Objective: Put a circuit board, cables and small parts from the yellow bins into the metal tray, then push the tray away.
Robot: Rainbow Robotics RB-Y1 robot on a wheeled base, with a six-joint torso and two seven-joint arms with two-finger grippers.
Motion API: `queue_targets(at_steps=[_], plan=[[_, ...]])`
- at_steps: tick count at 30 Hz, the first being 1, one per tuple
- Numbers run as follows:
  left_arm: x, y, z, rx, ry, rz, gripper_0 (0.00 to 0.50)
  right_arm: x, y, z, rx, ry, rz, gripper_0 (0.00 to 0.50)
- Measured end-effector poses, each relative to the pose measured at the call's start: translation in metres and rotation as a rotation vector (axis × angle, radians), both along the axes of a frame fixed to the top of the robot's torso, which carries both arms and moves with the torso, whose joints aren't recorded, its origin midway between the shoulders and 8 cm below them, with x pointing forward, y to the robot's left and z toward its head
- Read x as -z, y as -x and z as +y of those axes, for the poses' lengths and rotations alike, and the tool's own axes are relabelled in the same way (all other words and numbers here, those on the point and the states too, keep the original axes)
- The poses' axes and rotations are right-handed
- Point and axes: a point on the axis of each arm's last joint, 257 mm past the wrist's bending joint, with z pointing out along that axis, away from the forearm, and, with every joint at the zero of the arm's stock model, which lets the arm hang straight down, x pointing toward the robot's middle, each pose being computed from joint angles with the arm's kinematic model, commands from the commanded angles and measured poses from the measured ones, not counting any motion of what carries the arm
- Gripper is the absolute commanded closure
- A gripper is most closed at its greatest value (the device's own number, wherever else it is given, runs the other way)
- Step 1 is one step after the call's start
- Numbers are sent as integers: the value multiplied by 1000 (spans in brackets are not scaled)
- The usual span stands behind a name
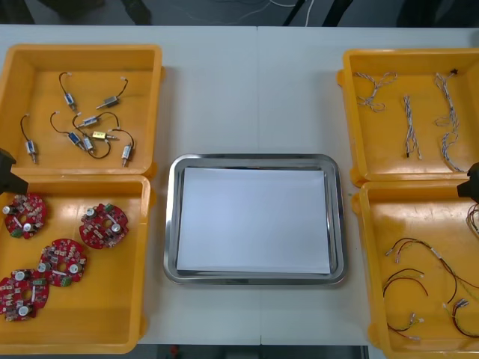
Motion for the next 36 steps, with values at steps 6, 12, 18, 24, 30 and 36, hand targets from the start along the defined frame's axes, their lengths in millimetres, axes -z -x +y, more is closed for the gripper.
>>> queue_targets(at_steps=[6,12,18,24,30,36], plan=[[0,0,0,0,0,0,0,0,0,0,0,0,0,0],[0,0,0,0,0,0,0,0,0,0,0,0,0,0],[0,0,0,0,0,0,0,0,0,0,0,0,0,0],[0,0,0,0,0,0,0,0,0,0,0,0,0,0],[0,0,0,0,0,0,0,0,0,0,0,0,0,0],[0,0,0,0,0,0,0,0,0,0,0,0,0,0]])
